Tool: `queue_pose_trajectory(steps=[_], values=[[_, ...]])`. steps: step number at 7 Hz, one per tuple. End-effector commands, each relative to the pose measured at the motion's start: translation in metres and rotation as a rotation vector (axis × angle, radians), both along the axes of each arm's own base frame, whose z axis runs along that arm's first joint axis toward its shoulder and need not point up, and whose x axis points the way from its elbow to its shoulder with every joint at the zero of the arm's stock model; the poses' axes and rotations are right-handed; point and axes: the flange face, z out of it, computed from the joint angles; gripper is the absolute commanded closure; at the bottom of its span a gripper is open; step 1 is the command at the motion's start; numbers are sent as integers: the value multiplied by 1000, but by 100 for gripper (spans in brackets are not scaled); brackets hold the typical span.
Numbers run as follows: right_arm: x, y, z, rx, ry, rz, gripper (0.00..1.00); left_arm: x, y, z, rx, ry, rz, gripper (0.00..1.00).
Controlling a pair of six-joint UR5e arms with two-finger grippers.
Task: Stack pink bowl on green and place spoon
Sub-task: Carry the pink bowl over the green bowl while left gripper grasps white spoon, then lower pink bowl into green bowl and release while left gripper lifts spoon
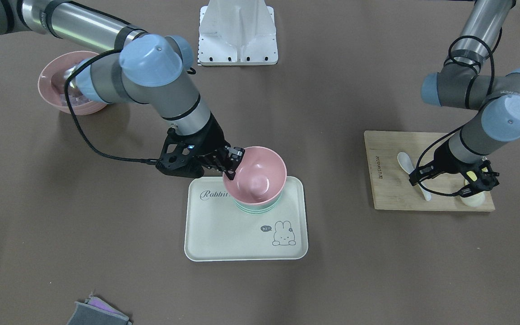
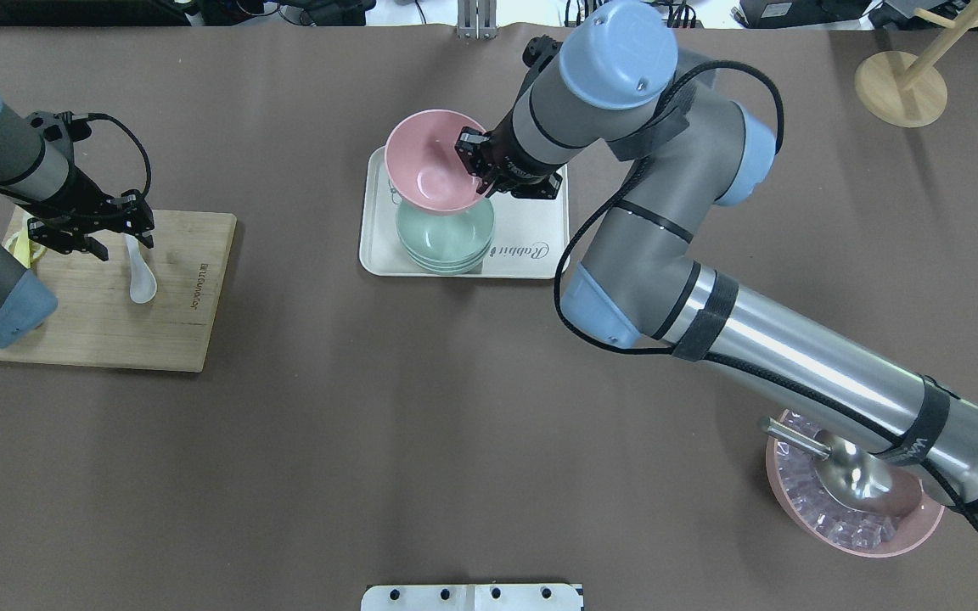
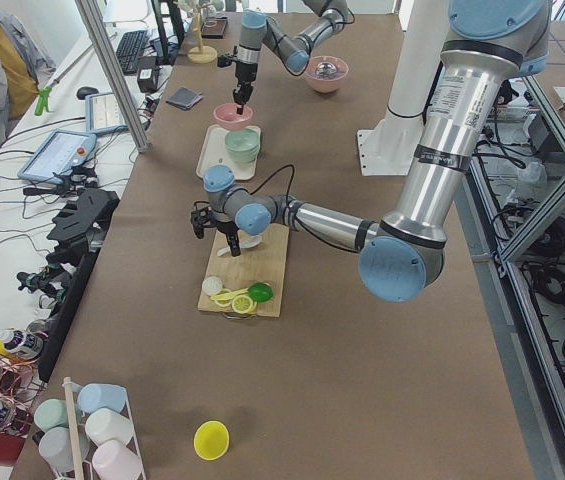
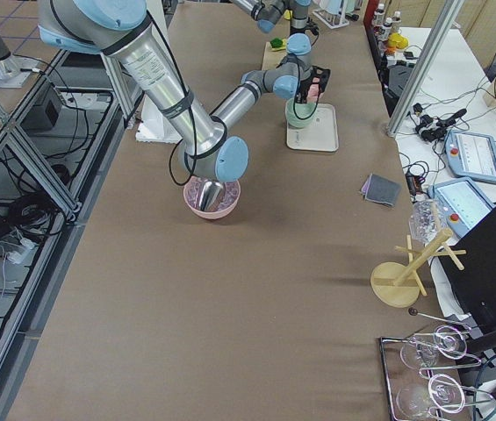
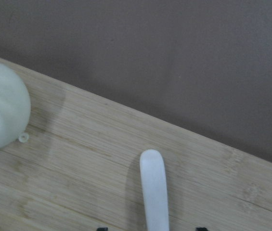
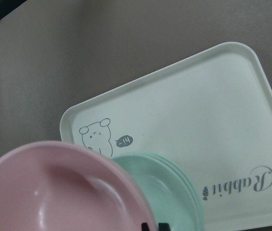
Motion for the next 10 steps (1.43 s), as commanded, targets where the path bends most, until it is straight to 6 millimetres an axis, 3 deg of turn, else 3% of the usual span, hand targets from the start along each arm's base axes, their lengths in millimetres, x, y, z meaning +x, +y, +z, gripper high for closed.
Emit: queue_pose_trajectory(steps=[1,3,5,6,8,9,10], values=[[-23,12,-9,7,10,21,100,5,-1,1,-6,1,6,46],[-29,12,-11,11,15,27,100,6,-1,-2,-45,6,-30,100],[-35,6,-4,9,34,29,100,10,-1,-12,-53,35,-10,100],[-37,5,2,13,48,32,100,16,0,-29,-74,91,26,100],[-34,9,26,18,72,11,100,31,-24,-87,-35,140,34,100],[-26,17,41,86,95,-24,1,42,-38,-134,-43,163,3,100],[-19,24,48,120,97,-54,0,53,-53,-191,-62,209,-53,100]])
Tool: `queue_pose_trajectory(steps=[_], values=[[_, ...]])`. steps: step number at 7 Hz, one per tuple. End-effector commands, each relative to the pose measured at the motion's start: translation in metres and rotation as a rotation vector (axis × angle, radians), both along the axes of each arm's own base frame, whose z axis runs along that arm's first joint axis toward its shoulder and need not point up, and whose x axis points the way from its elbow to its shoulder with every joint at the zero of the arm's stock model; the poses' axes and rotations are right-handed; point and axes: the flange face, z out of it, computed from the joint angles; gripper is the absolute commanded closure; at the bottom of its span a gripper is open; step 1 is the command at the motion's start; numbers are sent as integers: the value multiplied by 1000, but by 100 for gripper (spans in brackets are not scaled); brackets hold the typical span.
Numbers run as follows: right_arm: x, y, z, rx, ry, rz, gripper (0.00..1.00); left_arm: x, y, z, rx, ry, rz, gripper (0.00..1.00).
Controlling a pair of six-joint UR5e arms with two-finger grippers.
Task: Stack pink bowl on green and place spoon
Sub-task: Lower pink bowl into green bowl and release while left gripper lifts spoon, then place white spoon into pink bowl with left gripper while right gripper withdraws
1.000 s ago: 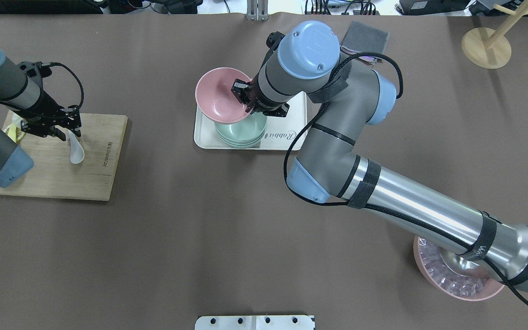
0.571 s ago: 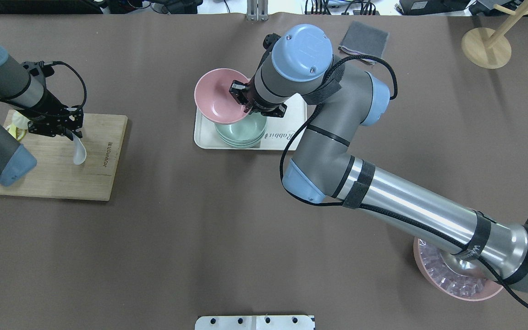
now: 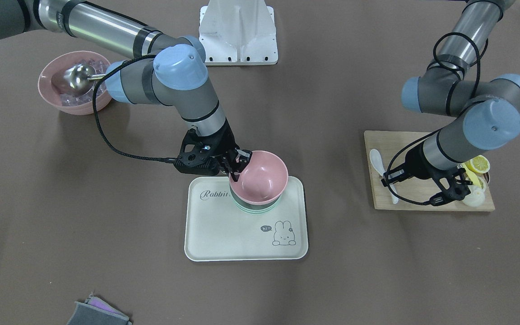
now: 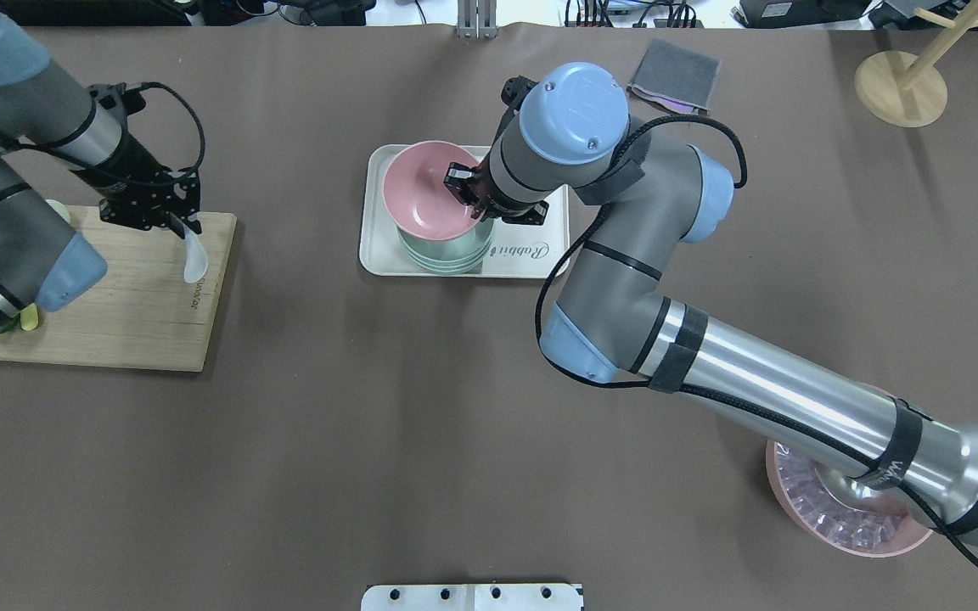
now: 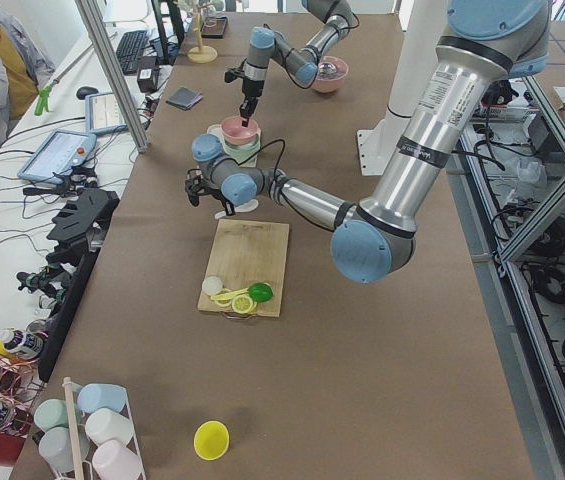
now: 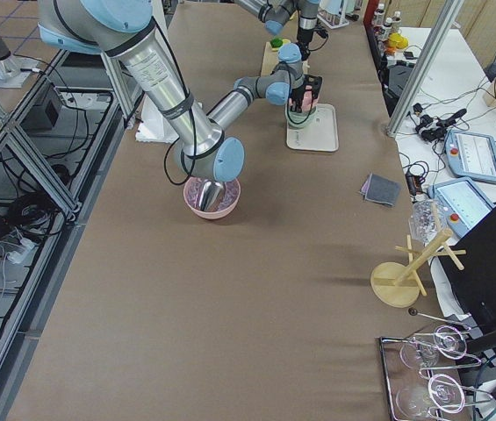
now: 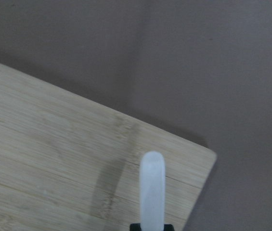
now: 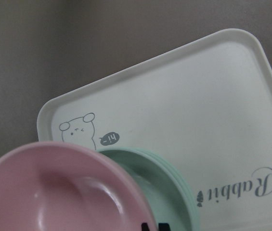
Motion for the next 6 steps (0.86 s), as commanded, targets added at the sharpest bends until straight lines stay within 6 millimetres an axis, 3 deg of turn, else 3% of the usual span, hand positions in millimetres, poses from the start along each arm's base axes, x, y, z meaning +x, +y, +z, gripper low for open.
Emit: queue_pose_trajectory(steps=[1,2,4,5,6], values=[[18,12,13,45,-2,-43,0,20,-26,-109,-41,81,-93,100],[50,-1,12,18,-31,-61,0,29,-37,-147,-51,108,-119,100],[140,-29,64,26,-30,-117,0,72,-39,-219,-26,144,-158,100],[171,-38,103,37,-5,-153,0,106,-25,-228,12,164,-178,100],[186,-42,124,70,23,-172,0,130,-8,-234,10,202,-214,100]])
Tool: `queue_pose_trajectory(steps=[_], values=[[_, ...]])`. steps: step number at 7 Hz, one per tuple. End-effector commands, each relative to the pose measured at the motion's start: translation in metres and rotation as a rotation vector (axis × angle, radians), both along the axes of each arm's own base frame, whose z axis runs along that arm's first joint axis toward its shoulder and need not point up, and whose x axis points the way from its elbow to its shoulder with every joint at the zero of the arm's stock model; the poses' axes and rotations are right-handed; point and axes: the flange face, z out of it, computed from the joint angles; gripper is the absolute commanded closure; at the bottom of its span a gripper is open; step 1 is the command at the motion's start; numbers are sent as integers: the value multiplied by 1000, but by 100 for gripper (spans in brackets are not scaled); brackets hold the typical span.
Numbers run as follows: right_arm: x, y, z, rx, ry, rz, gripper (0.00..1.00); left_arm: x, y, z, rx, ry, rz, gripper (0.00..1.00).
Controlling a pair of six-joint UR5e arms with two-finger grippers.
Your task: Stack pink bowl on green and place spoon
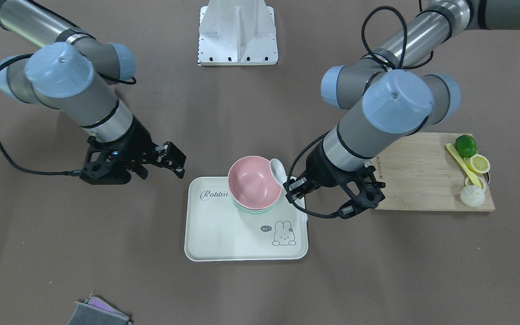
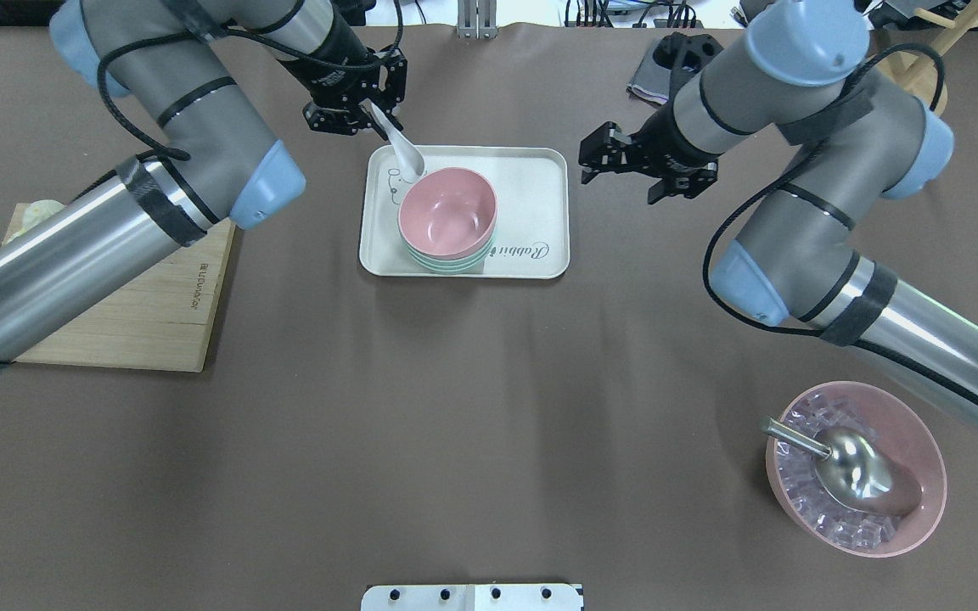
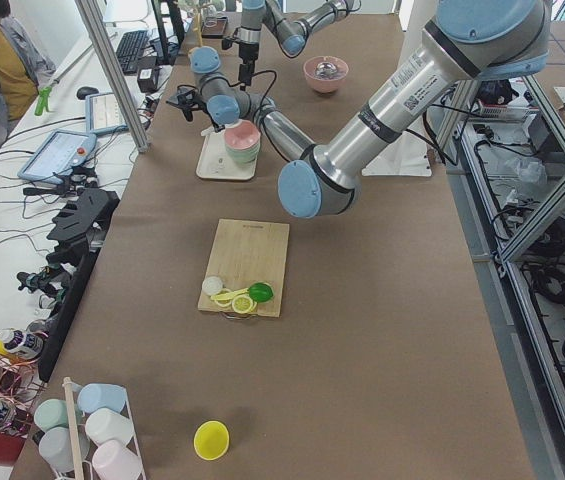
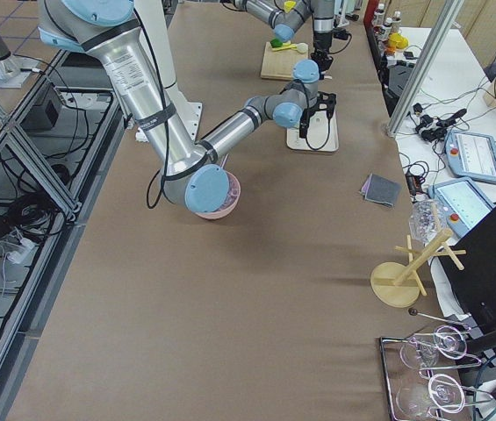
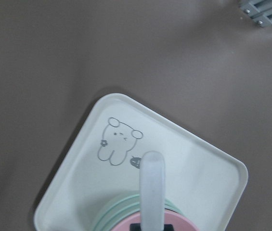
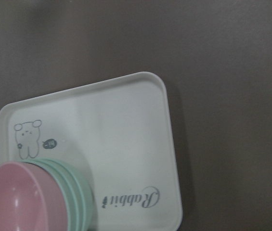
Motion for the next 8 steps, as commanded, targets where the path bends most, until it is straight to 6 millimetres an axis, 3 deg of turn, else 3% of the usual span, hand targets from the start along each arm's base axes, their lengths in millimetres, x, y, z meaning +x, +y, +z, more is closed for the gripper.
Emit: queue_pose_trajectory(steps=[1,3,4,5,6,7,8], values=[[34,-11,34,33,31,-21,0,33,25,-1,53,42,-35,5],[46,-14,45,18,38,-8,0,-1,50,48,145,18,5,1],[66,-24,54,28,54,8,0,-75,36,100,120,-19,-72,1],[95,-39,69,54,85,23,0,-140,39,146,133,-56,-95,1],[136,-49,113,97,145,10,0,-193,36,200,171,-132,-103,1],[171,-53,173,154,226,-52,0,-236,42,265,251,-238,-27,1],[210,-65,219,189,252,-120,0,-291,40,324,362,-325,129,1]])
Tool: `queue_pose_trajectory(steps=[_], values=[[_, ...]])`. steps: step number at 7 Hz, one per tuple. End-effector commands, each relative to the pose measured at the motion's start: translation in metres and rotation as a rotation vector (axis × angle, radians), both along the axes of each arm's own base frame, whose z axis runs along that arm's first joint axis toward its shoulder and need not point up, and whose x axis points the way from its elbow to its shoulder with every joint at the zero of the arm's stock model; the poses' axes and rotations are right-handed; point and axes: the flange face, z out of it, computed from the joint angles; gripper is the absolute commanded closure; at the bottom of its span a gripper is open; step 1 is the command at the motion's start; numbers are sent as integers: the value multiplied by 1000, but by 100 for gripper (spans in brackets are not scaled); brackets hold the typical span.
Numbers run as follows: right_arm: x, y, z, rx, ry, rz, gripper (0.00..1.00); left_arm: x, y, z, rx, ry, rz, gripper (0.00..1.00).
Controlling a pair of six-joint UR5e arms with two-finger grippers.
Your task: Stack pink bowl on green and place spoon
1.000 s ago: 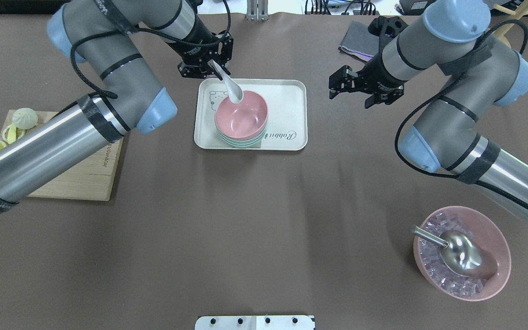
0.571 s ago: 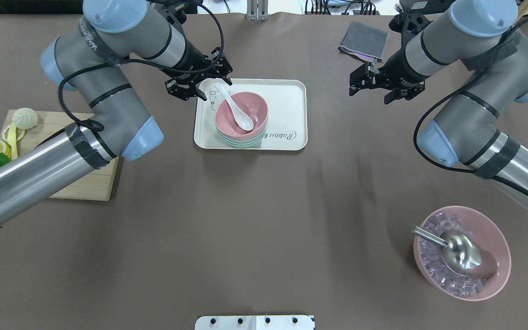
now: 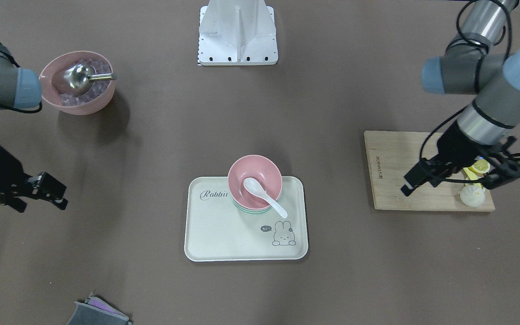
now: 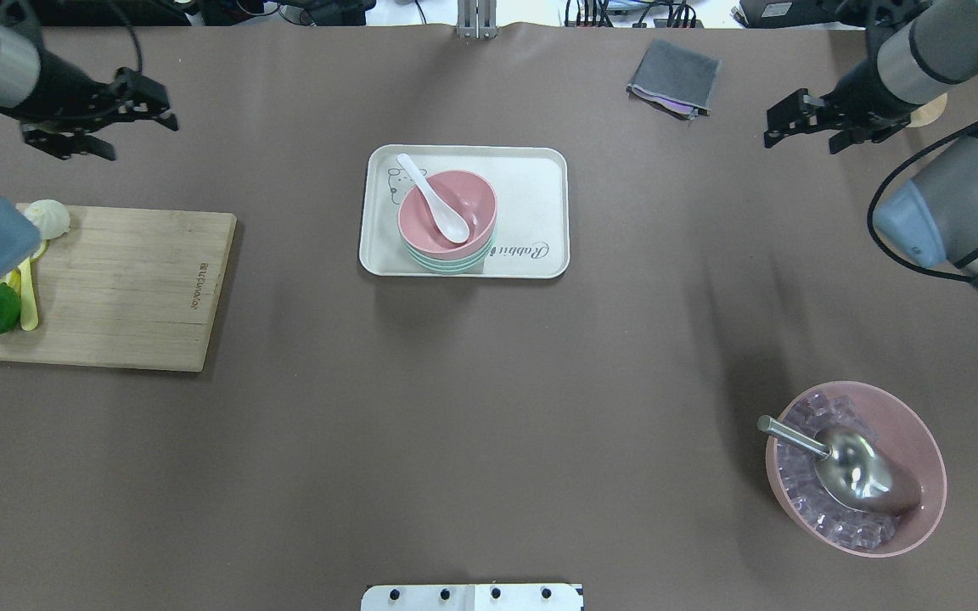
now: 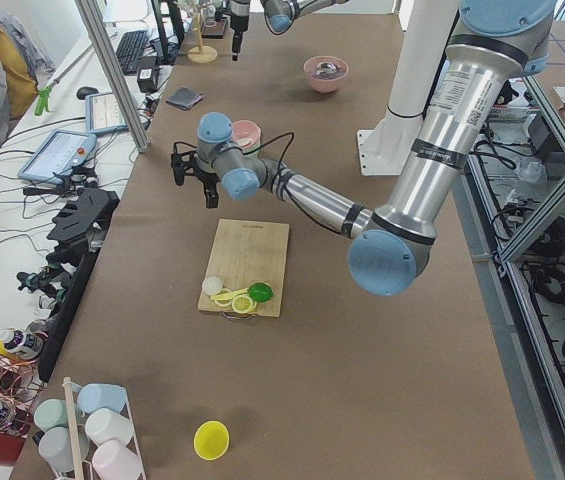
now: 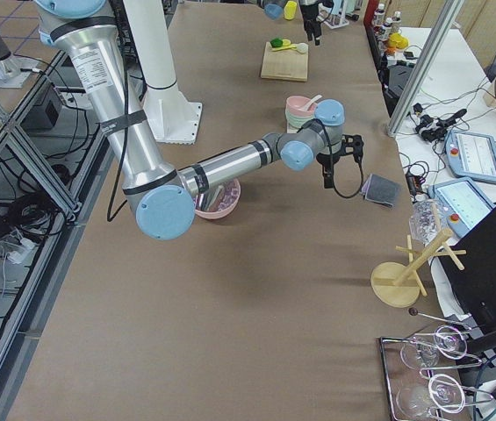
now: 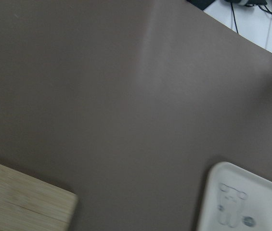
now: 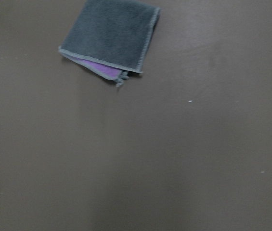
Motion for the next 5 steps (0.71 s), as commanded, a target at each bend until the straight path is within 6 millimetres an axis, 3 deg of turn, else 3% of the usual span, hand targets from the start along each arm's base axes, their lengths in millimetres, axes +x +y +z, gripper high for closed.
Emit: queue_pose_trajectory(steps=[1,2,3,5], values=[[113,-23,99,61,41,-112,0,-136,-12,132,158,-207,273,1],[156,-28,136,103,65,-157,0,-174,-17,171,208,-256,362,1],[173,-28,170,90,77,-183,0,-193,-12,195,211,-267,381,1],[177,-23,195,65,55,-212,0,-208,31,242,217,-224,426,1]])
